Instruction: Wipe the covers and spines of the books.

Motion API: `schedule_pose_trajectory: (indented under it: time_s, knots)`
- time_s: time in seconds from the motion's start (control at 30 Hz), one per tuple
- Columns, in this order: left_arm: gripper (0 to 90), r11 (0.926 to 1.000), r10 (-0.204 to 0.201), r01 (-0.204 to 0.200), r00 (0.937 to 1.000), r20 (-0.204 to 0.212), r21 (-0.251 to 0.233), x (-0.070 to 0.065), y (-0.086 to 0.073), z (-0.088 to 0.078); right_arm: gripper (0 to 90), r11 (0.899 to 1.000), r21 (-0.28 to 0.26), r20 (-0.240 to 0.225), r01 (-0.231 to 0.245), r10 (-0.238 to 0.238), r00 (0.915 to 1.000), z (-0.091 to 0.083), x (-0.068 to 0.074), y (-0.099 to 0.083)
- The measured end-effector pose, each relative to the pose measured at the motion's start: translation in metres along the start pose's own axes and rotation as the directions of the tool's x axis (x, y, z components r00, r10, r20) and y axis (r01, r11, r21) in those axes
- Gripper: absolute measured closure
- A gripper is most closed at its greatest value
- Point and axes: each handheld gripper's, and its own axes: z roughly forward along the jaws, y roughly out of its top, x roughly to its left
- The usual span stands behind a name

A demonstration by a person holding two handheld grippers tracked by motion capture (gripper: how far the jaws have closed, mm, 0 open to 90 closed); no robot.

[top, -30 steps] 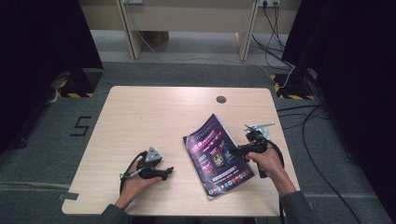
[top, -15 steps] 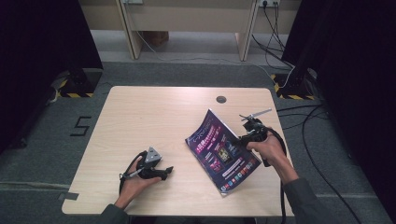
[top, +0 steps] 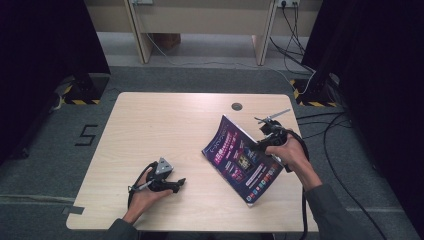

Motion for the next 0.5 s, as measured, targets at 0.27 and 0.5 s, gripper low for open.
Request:
schedule_pose_trajectory:
  time_s: [0.27,0.5]
  knots:
    - [31.3,1.0000,-0.001,0.001,1.0000,-0.001,-0.002,0.000,0.000,0.000,83.1,1.000,0.003,0.069,0.030,-0.030,0.9972,-0.013,0.004,0.018]
    - [31.3,1.0000,-0.002,0.001,1.0000,-0.003,-0.002,0.000,0.000,0.000,83.1,0.998,0.022,0.124,0.056,-0.059,0.9906,-0.020,0.007,0.035]
